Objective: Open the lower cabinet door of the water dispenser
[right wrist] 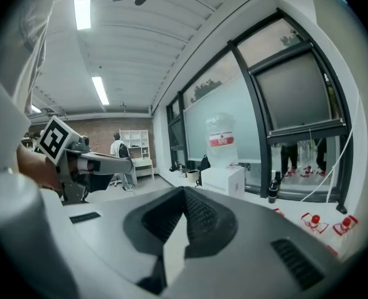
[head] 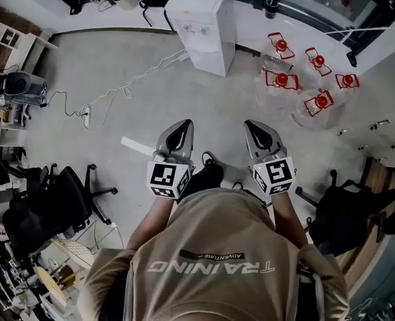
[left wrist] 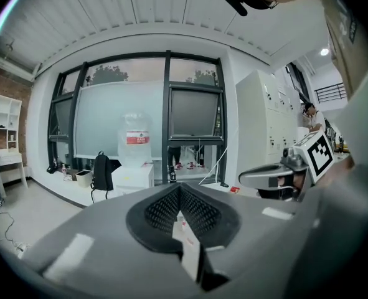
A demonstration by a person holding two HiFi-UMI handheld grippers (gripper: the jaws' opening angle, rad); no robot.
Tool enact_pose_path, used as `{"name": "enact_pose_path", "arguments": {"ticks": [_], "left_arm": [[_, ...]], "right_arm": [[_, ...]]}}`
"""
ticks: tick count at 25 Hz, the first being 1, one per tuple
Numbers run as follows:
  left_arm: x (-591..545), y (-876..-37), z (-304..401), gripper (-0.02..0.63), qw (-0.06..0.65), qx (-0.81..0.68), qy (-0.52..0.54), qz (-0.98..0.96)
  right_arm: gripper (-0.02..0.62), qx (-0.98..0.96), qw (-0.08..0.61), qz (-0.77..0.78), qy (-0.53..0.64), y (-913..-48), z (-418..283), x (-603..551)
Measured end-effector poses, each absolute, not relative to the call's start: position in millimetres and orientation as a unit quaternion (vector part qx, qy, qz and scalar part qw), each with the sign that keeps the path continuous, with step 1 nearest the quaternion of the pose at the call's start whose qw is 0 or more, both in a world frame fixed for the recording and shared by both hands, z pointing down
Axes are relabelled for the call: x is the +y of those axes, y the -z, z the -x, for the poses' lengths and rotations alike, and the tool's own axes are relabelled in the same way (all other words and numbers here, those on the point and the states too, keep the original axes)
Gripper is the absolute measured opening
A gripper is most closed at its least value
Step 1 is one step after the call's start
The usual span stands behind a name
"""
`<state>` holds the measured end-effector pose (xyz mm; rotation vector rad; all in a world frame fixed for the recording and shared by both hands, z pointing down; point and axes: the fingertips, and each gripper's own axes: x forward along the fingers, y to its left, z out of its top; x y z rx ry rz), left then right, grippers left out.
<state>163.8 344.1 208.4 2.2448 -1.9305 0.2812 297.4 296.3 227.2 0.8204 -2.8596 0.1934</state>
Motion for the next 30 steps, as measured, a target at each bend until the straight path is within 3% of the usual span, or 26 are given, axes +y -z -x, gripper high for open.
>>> {"name": "enact_pose_path", "arguments": {"ticks": [5, 11, 17, 25, 30], "left_arm": [[321.6, -212.9, -122.8, -0.009, 0.093, -0.63, -0.09, -0.765], [282.7, -208.0, -89.2, -0.009, 0.064, -0.611, -0.075, -0.785], [273.7, -224.4, -53.0, -0.009, 0.106, -0.622, -0.06, -0.774], [224.2, -257.0, -12.5, -0.009, 0.154, -0.636, -0.083, -0.752], [148.1, -251.0, 13.4, -0.009, 0.144, -0.643, -0.113, -0.744]], "right_arm": [[0.008, -0.953, 0.106, -0.284, -0.018, -215.6, -247.7, 278.7], [0.008, -0.948, 0.104, -0.299, -0.042, -217.2, -207.1, 251.0], [0.008, -0.942, 0.162, -0.293, -0.033, -238.8, -176.3, 229.2], [0.008, -0.945, 0.182, -0.265, -0.056, -269.9, -128.2, 158.4], [0.008, -0.95, 0.185, -0.246, -0.051, -289.3, -113.4, 75.3]]}}
